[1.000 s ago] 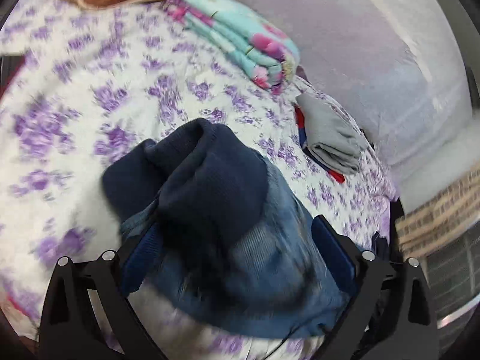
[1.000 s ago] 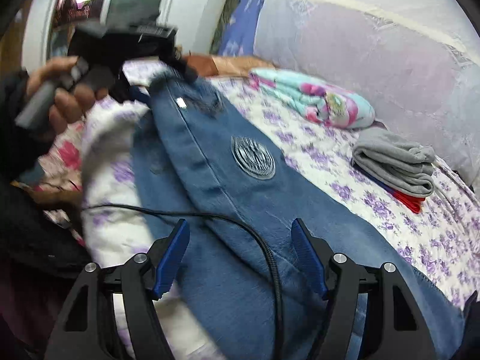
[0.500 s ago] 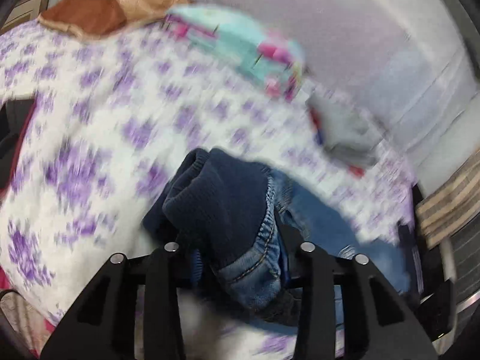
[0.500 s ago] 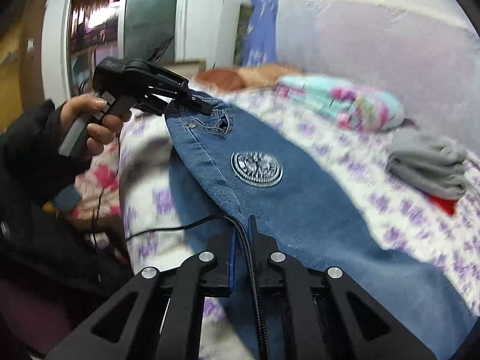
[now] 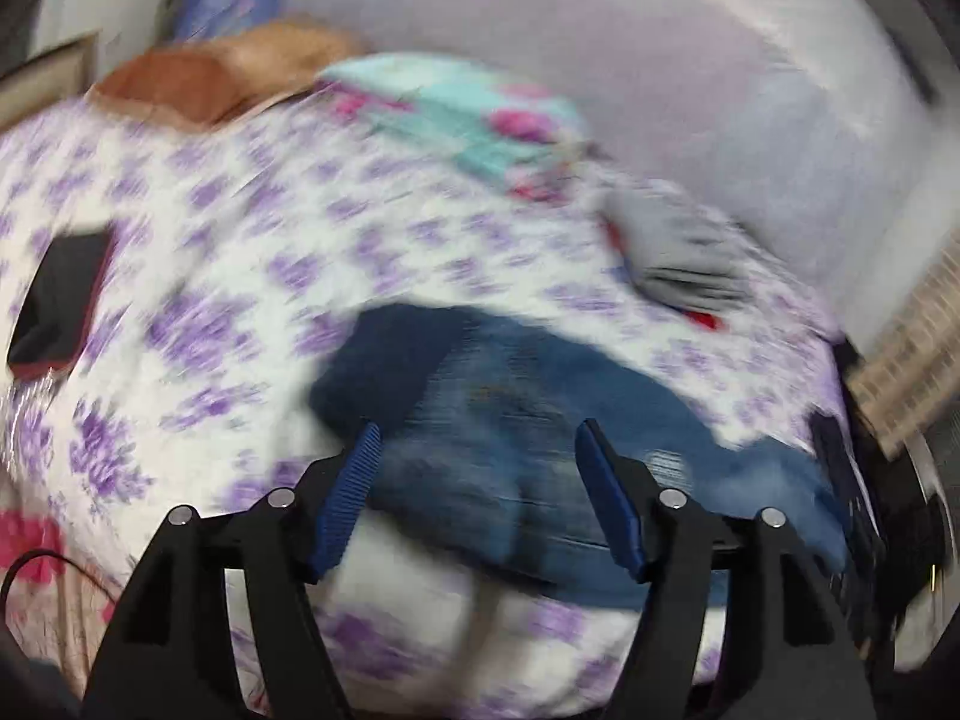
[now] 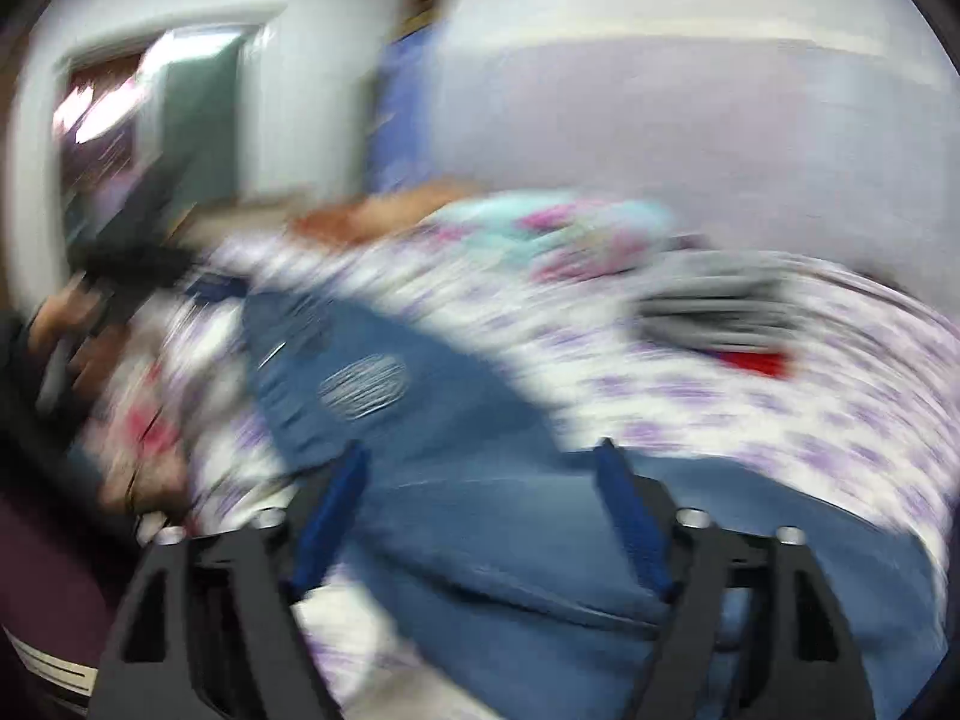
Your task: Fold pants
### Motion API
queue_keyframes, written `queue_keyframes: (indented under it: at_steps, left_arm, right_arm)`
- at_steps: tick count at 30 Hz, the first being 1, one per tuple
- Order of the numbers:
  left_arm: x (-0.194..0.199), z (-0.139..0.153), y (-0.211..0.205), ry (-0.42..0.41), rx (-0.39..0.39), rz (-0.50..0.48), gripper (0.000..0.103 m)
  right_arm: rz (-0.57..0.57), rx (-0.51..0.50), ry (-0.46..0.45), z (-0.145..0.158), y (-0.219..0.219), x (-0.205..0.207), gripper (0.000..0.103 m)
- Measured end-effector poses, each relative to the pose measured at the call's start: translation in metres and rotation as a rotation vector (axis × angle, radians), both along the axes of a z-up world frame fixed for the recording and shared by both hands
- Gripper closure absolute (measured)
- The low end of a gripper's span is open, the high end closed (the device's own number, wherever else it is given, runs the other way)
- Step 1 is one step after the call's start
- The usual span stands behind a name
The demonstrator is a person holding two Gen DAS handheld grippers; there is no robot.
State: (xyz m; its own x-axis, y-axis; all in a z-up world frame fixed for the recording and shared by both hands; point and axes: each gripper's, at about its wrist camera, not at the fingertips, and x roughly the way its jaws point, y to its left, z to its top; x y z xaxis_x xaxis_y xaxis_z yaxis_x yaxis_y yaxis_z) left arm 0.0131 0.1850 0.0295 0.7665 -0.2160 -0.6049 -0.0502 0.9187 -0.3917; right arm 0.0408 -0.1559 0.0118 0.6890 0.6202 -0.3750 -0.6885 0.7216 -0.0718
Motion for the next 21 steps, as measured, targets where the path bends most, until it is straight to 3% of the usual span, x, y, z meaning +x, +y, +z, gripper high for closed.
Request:
queue_keyframes:
  at_steps: [1,3,5,6,9,11,14,18,21]
  left_arm:
    - [-0.005,0.009,-0.022,-0.034,0.017,-0.078,0.034]
    - [-0.004,0.015,-0.059,-0.057,0.036,-0.200,0.031]
    - [0.006,0.012,-0.112,-0.052,0.038,-0.363,0.031]
    - [0.011,0.007,-0.128,-0.044,0.036,-0.405,0.031]
    - [0.034,-0.012,-0.188,0.016,0.048,-0.523,0.031]
    - [0.047,-0.026,-0.221,0.047,0.098,-0.555,0.031]
    - [0.048,-0.038,-0.260,0.059,0.227,-0.576,0.032]
    - [0.041,-0.058,-0.285,0.044,0.455,-0.547,0.032]
    - [0.050,-0.067,-0.281,0.084,0.452,-0.517,0.030]
  right_arm:
    - [-0.095,0.068,-0.004,0.006,-0.029,0.001,0.003]
    - [-0.249,0.162,0.015,0.012,-0.073,0.002,0.003]
    - [-0.383,0.244,0.096,0.011,-0.117,0.008,0.003]
    - [-0.406,0.290,0.136,0.009,-0.135,0.011,0.003]
    - [-0.433,0.560,0.279,-0.005,-0.196,0.022,0.003]
    - [-0.471,0.659,0.368,-0.014,-0.218,0.037,0.003]
    - [-0.499,0.714,0.534,-0.035,-0.230,0.068,0.003]
    - [-0.553,0.649,0.565,-0.046,-0.221,0.099,0.003]
    - [-0.587,0.633,0.587,-0.046,-0.217,0.118,0.003]
